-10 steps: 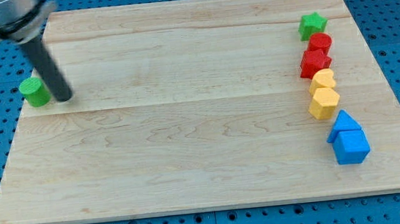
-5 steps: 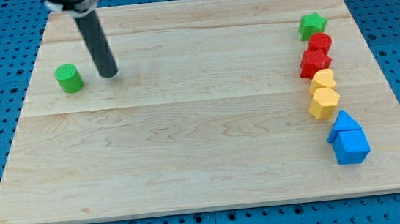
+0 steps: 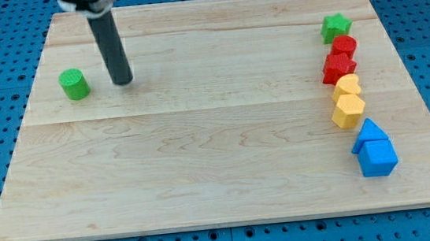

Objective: Place the green circle at the center

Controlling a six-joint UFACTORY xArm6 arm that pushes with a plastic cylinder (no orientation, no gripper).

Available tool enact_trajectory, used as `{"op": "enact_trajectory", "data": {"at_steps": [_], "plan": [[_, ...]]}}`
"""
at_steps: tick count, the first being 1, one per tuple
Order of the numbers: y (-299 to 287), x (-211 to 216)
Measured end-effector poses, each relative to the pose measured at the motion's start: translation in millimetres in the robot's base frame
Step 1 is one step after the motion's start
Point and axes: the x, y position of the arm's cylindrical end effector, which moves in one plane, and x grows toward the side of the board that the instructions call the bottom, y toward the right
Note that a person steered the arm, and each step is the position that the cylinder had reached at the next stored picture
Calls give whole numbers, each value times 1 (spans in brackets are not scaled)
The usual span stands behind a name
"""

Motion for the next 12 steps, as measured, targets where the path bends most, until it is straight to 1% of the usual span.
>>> {"op": "enact_trajectory", "data": {"at_steps": [1, 2, 3, 4, 5, 6, 7, 8, 9, 10, 11, 12], "plan": [[-97, 12], [-121, -42], [-69, -39], [-78, -21], [-49, 16], [-6, 38], [29, 39], [-16, 53], [44, 69], [94, 72], [127, -25], [161, -67]]}}
